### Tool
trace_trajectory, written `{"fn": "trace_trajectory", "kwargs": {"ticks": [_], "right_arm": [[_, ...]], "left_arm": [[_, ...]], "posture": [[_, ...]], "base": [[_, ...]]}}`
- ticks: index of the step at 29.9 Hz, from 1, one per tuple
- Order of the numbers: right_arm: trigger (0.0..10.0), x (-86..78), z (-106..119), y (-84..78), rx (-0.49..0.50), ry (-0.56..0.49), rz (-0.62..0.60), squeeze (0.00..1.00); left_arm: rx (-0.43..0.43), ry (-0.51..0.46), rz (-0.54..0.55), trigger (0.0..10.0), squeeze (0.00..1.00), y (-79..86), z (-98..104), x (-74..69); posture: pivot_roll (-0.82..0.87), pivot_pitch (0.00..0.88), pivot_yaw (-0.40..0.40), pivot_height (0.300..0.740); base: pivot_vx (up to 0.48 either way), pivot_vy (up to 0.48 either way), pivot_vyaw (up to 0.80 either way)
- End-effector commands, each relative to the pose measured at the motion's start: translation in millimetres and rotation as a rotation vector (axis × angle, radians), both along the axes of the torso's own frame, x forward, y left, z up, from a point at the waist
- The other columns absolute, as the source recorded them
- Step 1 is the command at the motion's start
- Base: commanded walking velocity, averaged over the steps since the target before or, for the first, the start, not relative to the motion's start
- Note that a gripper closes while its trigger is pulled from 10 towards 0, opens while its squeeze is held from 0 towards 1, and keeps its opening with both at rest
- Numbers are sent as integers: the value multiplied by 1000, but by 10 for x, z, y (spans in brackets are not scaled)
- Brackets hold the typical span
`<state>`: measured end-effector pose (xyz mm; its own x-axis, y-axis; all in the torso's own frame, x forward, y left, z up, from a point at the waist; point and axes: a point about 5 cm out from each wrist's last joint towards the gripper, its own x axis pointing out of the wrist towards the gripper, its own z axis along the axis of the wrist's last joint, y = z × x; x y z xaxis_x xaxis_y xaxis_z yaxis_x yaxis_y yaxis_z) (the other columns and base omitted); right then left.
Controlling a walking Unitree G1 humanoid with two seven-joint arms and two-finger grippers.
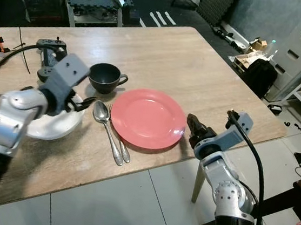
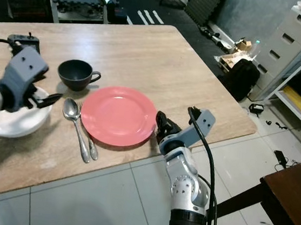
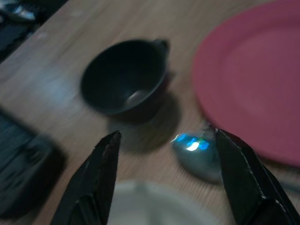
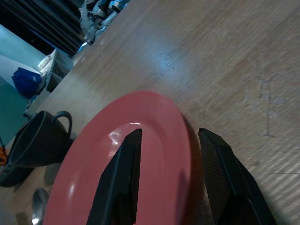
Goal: Setting the table
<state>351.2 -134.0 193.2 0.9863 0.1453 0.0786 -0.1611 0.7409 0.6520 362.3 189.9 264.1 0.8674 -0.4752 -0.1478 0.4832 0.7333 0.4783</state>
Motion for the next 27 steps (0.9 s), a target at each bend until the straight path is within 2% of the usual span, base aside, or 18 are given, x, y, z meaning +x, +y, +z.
{"fn": "trace_trajectory", "kwargs": {"ticks": [1,4,8,19,27], "right_arm": [[10000,-17,-16,-27,1,-3,-14,0],[10000,-18,-10,-24,0,-8,-16,0],[10000,-19,-25,-28,-1,-4,-19,0],[10000,-10,-35,-52,0,3,-28,0],[10000,38,22,-29,-4,-3,-25,0]], "left_arm": [[39,61,-75,10000,0,-100,-126,10],[53,117,-141,10000,0,-191,-233,42],[42,160,-145,10000,0,-255,-361,129],[-40,281,-120,10000,0,-176,-520,106],[-36,323,-104,10000,0,-109,-649,115]], "posture": [[81,195,9,740],[81,197,11,740],[79,201,13,740],[84,203,15,740],[86,197,12,740]], "base": [[0,0,0],[0,0,0],[0,0,0],[0,0,0],[0,0,0]]}}
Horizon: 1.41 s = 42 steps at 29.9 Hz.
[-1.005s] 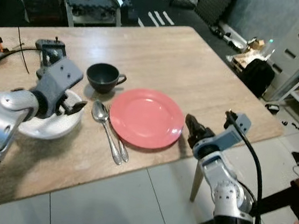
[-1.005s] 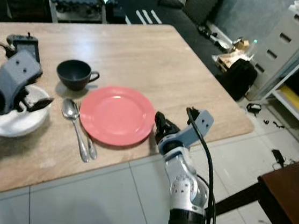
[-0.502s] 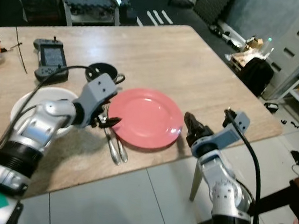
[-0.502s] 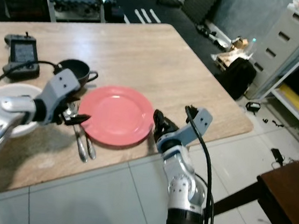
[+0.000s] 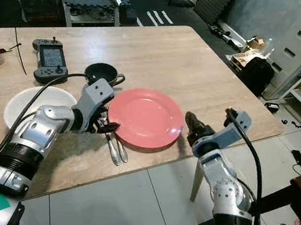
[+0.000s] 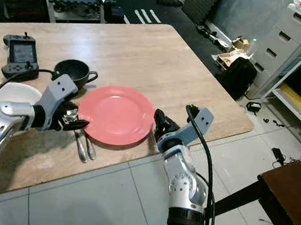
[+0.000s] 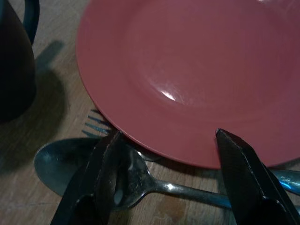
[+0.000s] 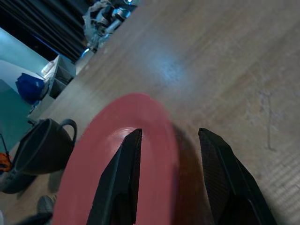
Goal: Setting the table
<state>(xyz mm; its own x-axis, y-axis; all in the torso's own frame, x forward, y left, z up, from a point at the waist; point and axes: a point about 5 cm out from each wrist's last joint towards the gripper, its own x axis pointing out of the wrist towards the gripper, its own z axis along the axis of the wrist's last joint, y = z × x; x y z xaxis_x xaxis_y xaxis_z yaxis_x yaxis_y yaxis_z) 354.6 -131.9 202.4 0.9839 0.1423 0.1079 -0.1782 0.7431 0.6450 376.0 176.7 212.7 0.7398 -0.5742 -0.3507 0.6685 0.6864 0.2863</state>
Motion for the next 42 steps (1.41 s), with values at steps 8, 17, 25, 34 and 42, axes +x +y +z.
{"fn": "trace_trajectory", "kwargs": {"ticks": [8,17,25,34,42], "right_arm": [[10000,18,-36,-85,-1,16,-33,0],[10000,45,-128,-101,-9,75,-8,0],[10000,28,-260,-133,-63,133,-5,0],[10000,31,-210,-147,-40,111,-12,0],[10000,34,-193,-145,-35,105,-13,0]], "left_arm": [[-8,28,20,10000,0,24,-61,11],[1,21,35,10000,0,57,-28,56],[-4,3,35,10000,0,60,-10,54],[4,-156,-102,10000,0,-145,332,15],[-18,-76,-206,10000,0,-306,209,-4]], "posture": [[80,193,15,740],[81,192,19,740],[80,196,15,740],[76,198,15,740],[70,201,13,740]], "base": [[0,0,0],[0,0,0],[0,0,0],[0,0,0],[0,0,0]]}}
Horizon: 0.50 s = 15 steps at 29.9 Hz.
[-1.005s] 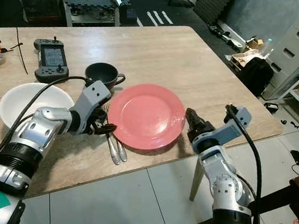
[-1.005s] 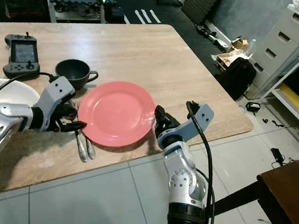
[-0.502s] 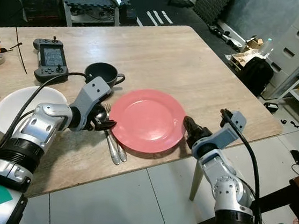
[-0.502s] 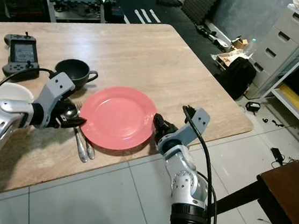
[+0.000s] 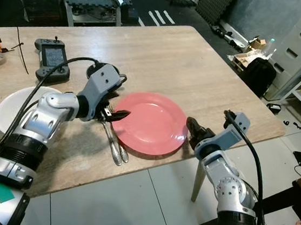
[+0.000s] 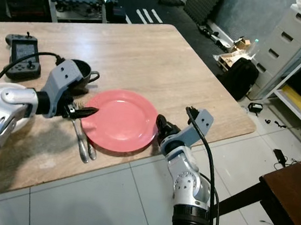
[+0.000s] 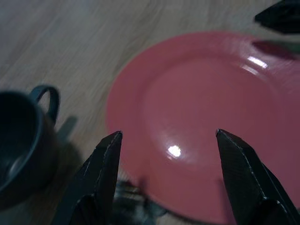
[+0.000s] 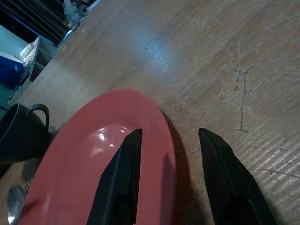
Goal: Setting the table
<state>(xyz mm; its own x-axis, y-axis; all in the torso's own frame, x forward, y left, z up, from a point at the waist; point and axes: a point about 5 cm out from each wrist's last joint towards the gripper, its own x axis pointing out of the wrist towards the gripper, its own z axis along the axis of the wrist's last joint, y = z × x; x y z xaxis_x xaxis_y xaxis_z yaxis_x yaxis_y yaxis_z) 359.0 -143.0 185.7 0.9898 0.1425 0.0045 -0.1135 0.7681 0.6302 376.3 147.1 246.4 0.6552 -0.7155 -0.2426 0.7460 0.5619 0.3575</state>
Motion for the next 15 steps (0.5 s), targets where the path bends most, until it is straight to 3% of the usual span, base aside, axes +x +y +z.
{"fn": "trace_trajectory", "kwargs": {"ticks": [1,4,15], "right_arm": [[10000,-8,-22,-30,4,5,-12,0],[10000,-11,-25,-53,5,7,-27,0],[10000,1,-30,-113,74,23,-62,0]], "left_arm": [[29,76,-27,10000,0,-14,-206,-10],[49,127,-34,10000,0,-5,-360,-14],[62,179,18,10000,0,120,-525,-32]], "posture": [[64,203,14,740],[64,203,14,740],[61,213,16,740]], "base": [[0,0,0],[0,0,0],[0,0,0]]}}
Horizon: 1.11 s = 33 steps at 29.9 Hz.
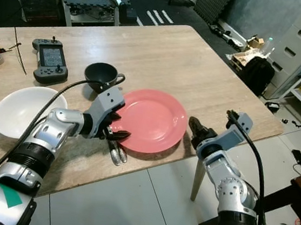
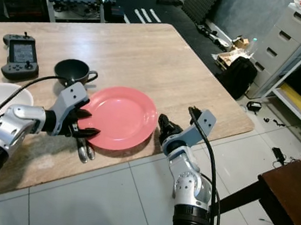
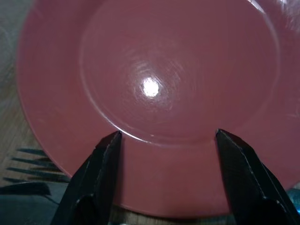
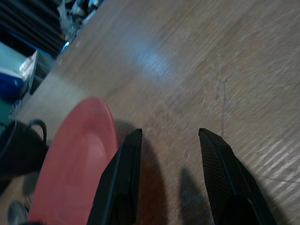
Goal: Setting the table
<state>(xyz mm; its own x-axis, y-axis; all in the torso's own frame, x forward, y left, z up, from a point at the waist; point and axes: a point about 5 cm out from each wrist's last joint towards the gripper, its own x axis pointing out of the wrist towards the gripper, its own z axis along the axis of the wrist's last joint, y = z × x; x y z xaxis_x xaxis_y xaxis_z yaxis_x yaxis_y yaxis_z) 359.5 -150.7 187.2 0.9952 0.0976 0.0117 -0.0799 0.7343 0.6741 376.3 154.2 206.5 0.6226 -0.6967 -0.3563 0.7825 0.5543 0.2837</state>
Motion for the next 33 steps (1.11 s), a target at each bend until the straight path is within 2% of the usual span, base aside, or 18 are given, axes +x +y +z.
{"fn": "trace_trajectory", "kwargs": {"ticks": [1,3,6,14,20,25,32,33], "right_arm": [[10000,5,-60,-48,59,37,-12,0],[10000,7,-68,-43,91,43,6,0],[10000,-15,-56,25,148,34,114,0],[10000,-89,-18,181,109,-4,252,0],[10000,-160,-20,364,83,-22,375,0],[10000,-152,-202,484,49,74,387,0],[10000,-108,-332,523,69,142,338,0],[4118,-99,-332,520,68,144,327,0]], "left_arm": [[14,51,9,10000,0,61,-135,-41],[10,53,12,10000,0,68,-140,-40],[7,52,17,10000,0,82,-150,-40],[-1,43,23,10000,0,79,-132,-28],[-5,38,22,10000,0,72,-120,-26],[-5,35,25,10000,0,80,-109,-24],[-6,34,26,10000,0,80,-111,-26],[-6,33,26,10000,0,81,-110,-26]], "posture": [[63,214,14,740],[65,214,12,740],[67,215,8,740],[63,212,7,740],[65,208,7,740],[68,206,6,740],[72,203,5,740],[72,203,5,740]], "base": [[0,0,0],[0,0,0],[0,0,0],[0,0,0],[0,0,0],[0,0,0],[0,0,0],[0,0,0]]}}
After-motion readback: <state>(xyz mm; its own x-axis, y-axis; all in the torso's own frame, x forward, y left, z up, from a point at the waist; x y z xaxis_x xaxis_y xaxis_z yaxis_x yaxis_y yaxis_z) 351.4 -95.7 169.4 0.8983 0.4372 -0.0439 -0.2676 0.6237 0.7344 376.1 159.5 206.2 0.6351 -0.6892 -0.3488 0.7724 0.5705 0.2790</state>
